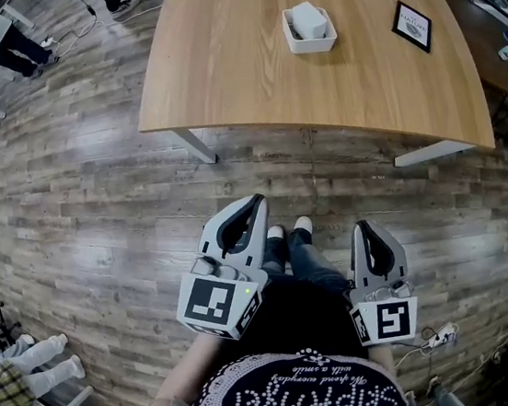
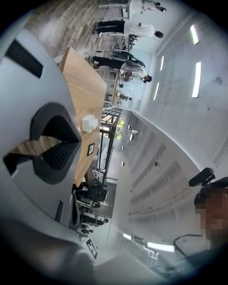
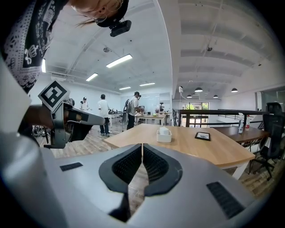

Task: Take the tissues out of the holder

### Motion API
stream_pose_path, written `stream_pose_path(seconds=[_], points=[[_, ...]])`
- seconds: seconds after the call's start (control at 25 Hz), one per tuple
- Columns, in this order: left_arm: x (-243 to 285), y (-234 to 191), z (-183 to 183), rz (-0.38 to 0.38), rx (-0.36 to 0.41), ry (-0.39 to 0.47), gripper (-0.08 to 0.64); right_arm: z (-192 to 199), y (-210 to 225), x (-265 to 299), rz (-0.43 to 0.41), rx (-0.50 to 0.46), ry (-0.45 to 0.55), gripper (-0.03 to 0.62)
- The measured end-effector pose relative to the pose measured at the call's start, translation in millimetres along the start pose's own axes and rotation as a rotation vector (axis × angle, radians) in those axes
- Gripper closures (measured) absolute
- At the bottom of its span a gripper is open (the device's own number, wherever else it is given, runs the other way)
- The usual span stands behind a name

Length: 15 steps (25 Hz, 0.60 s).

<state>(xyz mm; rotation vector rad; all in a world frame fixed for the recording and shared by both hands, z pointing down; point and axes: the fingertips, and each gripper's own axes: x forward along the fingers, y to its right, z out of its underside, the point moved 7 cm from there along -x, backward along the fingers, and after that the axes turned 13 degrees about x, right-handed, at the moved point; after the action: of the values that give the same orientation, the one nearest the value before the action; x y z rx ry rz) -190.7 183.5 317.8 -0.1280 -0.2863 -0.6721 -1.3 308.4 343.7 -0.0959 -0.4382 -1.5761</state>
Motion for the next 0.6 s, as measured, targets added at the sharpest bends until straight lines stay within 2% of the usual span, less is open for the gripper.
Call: stream_pose_path(seconds=[0.32, 0.6], points=[[0.6, -15.4, -5.9, -0.113, -0.017, -0.006, 0.555, -11.2, 13.2, 15.0, -0.056, -0.013, -0.018, 0.574], [5.0, -11.6, -9.8, -0.141, -0.009, -0.003, 0.555, -18.5, 19.3, 28.6, -0.1, 0.002, 0.004, 0.574]])
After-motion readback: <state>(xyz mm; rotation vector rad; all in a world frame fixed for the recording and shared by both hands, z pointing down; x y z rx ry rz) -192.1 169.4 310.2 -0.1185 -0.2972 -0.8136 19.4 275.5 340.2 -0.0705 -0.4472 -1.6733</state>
